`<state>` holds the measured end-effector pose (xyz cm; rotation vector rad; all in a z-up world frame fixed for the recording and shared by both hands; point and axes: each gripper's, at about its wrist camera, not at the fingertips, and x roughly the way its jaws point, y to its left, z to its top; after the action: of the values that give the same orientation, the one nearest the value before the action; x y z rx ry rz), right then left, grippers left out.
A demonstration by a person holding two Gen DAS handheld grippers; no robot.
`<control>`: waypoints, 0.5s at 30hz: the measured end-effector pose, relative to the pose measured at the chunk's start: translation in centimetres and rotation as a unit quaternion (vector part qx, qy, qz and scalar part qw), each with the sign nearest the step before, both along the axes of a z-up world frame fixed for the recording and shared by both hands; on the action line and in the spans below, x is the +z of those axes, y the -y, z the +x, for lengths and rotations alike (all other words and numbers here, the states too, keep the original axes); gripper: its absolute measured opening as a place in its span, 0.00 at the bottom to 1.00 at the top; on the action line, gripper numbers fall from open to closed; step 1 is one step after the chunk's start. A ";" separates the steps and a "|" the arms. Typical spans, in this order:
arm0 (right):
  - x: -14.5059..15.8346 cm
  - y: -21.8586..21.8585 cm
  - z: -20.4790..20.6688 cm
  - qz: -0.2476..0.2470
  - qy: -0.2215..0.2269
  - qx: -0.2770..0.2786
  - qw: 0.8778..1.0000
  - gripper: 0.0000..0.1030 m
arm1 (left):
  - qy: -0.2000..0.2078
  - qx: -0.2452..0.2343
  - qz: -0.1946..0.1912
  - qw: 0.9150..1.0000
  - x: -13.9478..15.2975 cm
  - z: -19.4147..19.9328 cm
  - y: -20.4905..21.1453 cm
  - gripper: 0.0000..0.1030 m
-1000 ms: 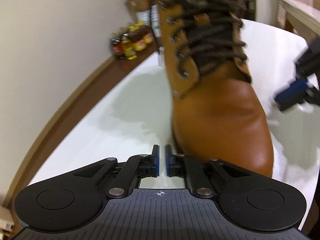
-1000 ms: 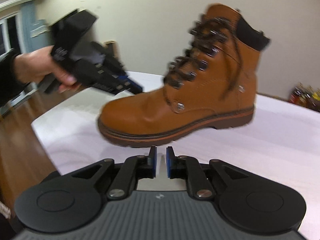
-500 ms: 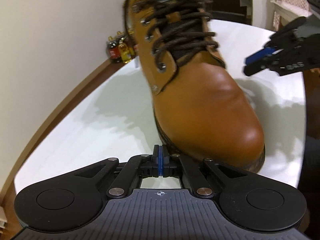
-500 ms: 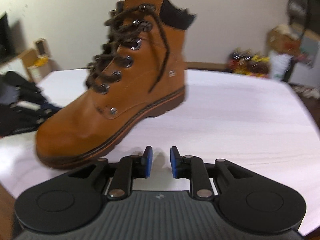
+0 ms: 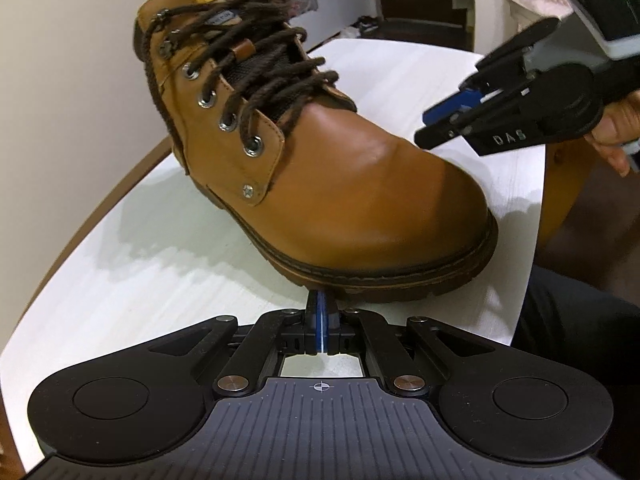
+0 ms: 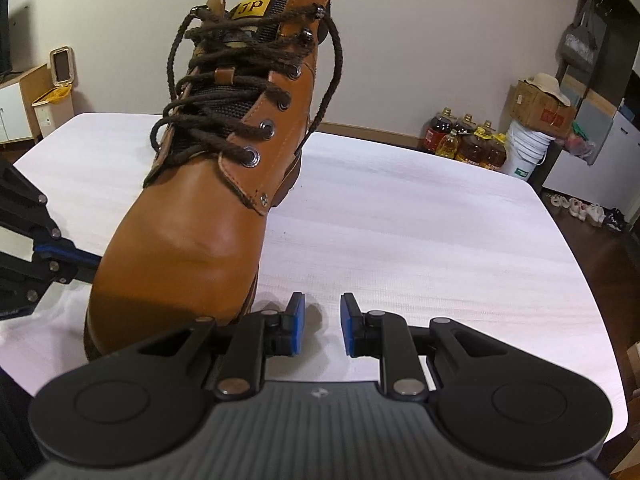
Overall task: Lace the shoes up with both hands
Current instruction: 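Grasp the boot collar with the left gripper and tilt it toward the right gripper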
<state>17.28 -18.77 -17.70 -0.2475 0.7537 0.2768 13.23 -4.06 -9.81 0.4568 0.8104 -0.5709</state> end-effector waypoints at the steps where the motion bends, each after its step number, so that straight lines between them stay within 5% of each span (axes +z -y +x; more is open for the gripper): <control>1: 0.1 0.2 0.2 0.000 0.001 0.001 1.000 0.21 | 0.002 0.007 -0.003 1.000 0.2 0.1 0.0 0.08; 15: 2.6 1.9 1.2 0.019 0.051 0.027 0.998 0.21 | 0.073 0.058 -0.003 0.996 4.3 2.5 -2.8 0.08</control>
<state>18.49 -20.69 -15.13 -0.2450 0.6414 0.3264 15.77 -1.27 -5.53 0.4376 0.6895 -0.4281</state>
